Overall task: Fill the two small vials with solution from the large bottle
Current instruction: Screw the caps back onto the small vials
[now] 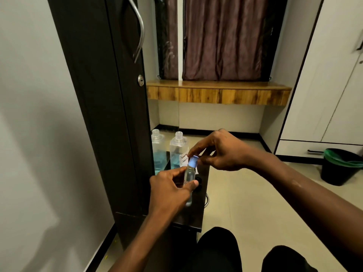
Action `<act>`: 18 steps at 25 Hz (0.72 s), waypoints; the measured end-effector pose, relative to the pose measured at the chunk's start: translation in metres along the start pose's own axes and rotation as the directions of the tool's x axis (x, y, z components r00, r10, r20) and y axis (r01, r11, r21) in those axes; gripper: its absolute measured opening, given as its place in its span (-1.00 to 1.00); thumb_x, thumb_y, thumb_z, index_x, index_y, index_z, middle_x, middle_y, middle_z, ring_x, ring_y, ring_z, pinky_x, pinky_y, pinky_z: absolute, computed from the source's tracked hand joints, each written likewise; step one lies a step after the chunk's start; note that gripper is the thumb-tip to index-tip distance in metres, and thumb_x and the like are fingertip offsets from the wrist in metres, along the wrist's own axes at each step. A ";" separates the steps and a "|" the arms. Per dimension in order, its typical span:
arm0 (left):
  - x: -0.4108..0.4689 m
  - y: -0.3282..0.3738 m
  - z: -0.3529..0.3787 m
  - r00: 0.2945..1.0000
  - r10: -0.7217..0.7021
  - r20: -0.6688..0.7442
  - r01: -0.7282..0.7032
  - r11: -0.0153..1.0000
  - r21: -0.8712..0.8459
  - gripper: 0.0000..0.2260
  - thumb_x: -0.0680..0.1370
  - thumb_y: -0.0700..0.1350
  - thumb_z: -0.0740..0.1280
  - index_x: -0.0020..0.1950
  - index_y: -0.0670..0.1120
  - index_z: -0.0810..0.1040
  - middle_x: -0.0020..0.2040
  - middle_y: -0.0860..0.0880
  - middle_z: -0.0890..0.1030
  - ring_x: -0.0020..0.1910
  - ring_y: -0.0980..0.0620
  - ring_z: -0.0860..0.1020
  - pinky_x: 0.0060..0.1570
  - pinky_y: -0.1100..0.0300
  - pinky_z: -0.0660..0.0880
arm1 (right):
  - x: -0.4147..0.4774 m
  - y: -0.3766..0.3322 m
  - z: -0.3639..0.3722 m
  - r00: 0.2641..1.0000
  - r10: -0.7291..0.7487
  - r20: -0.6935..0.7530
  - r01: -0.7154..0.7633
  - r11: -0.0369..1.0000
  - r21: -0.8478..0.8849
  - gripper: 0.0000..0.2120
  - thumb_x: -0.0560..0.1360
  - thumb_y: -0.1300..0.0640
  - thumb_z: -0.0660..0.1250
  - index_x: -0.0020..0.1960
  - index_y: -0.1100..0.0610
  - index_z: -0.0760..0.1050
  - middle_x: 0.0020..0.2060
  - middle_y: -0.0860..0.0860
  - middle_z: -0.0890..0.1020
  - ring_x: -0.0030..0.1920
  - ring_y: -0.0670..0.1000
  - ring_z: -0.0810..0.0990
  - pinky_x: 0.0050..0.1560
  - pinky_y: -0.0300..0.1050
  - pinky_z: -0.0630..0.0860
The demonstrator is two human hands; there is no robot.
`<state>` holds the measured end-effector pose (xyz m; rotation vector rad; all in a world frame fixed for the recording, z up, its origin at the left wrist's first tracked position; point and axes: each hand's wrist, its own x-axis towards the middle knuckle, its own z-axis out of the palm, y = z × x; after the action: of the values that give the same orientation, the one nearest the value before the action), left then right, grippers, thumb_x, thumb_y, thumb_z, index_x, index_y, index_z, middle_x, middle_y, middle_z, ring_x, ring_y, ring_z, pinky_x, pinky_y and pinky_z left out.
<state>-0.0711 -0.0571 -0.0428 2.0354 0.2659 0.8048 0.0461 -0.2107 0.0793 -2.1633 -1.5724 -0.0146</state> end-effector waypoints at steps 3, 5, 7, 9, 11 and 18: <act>-0.001 0.013 0.004 0.999 0.033 0.011 -0.033 0.999 0.019 -0.59 0.38 0.01 0.63 0.21 0.06 0.70 -0.05 0.18 0.73 -0.12 0.30 0.66 -0.16 0.48 0.55 | -0.009 -0.006 -0.012 1.000 0.018 0.003 -0.018 1.000 -0.020 -0.71 0.51 0.26 0.46 0.20 0.04 0.69 0.12 -0.11 0.72 0.03 -0.19 0.70 0.05 -0.16 0.69; 0.000 0.020 0.005 0.998 0.060 0.008 -0.060 0.998 0.026 -0.63 0.39 0.04 0.61 0.18 0.09 0.71 -0.11 0.22 0.72 -0.13 0.27 0.66 -0.16 0.43 0.56 | -0.013 -0.009 -0.018 1.000 0.017 0.007 -0.017 0.999 -0.043 -0.72 0.51 0.25 0.47 0.20 0.05 0.69 0.11 -0.08 0.73 0.03 -0.17 0.71 0.04 -0.13 0.69; 0.000 0.026 0.006 0.997 0.073 0.003 -0.073 0.997 0.021 -0.68 0.39 0.06 0.59 0.13 0.12 0.73 -0.21 0.25 0.68 -0.17 0.25 0.67 -0.22 0.46 0.53 | -0.016 -0.012 -0.022 1.000 0.012 0.002 -0.012 0.998 -0.063 -0.73 0.51 0.24 0.47 0.20 0.07 0.69 0.10 -0.06 0.74 0.02 -0.15 0.71 0.03 -0.11 0.70; 0.000 0.030 0.006 0.997 0.071 0.004 -0.071 0.997 0.020 -0.68 0.39 0.05 0.59 0.14 0.11 0.73 -0.23 0.25 0.67 -0.19 0.24 0.66 -0.27 0.53 0.48 | -0.017 -0.014 -0.025 1.000 0.009 -0.005 -0.009 0.997 -0.074 -0.74 0.52 0.22 0.47 0.20 0.08 0.69 0.09 -0.04 0.74 0.01 -0.13 0.71 0.02 -0.09 0.70; 0.000 0.031 0.006 0.997 0.073 0.009 -0.073 0.997 0.033 -0.69 0.40 0.02 0.60 0.13 0.10 0.73 -0.24 0.27 0.64 -0.19 0.26 0.65 -0.29 0.56 0.46 | -0.017 -0.016 -0.026 1.000 0.008 0.004 -0.008 0.997 -0.077 -0.75 0.52 0.19 0.47 0.20 0.08 0.69 0.08 -0.04 0.75 0.00 -0.12 0.72 0.00 -0.10 0.70; 0.000 0.033 0.004 0.996 0.085 0.005 -0.085 0.996 0.040 -0.62 0.41 0.01 0.60 0.21 0.06 0.71 -0.11 0.14 0.72 -0.15 0.16 0.68 -0.14 0.28 0.65 | -0.013 -0.017 -0.017 0.997 0.052 -0.051 -0.060 0.984 -0.166 -0.69 0.48 -0.18 0.46 -0.01 0.05 0.73 -0.25 -0.11 0.71 -0.26 -0.18 0.65 -0.27 -0.24 0.64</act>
<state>-0.0727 -0.0785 -0.0179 2.0969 0.1956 0.8549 0.0303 -0.2246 0.0969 -2.3174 -1.5320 -0.1845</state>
